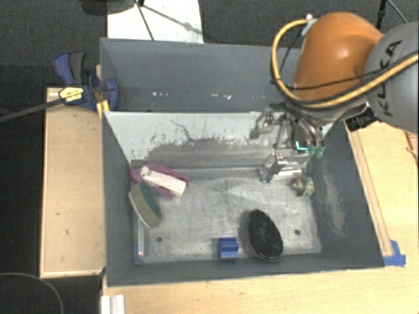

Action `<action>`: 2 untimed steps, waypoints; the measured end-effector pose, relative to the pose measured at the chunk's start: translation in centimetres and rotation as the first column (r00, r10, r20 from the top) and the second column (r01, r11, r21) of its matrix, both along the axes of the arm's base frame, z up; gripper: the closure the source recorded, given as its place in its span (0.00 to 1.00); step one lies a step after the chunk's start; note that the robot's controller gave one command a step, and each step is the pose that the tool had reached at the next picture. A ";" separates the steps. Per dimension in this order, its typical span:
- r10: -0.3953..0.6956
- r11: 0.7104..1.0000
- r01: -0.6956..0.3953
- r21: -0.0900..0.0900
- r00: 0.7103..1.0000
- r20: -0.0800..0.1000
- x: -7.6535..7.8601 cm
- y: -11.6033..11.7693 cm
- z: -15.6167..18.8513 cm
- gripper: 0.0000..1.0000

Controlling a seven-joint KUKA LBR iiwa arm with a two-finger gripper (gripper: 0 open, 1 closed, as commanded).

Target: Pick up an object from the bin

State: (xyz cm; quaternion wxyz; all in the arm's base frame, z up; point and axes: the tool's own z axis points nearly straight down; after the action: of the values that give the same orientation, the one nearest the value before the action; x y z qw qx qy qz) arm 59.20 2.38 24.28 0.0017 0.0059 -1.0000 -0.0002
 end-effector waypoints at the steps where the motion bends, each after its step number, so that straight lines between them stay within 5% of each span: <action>1: 0.214 0.977 -0.214 0.001 0.977 -0.002 -8.1 -3.2 -10.0 0.00; 2: 0.372 0.928 -0.372 -0.007 0.928 0.024 -9.2 -1.1 -13.4 0.00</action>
Offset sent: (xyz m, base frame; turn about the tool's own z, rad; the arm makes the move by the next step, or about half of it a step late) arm -0.0785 -0.0314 -0.0975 -0.2171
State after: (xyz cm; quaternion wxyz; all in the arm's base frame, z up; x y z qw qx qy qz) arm 50.05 1.32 10.86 -0.0106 0.1954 -0.9807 0.0013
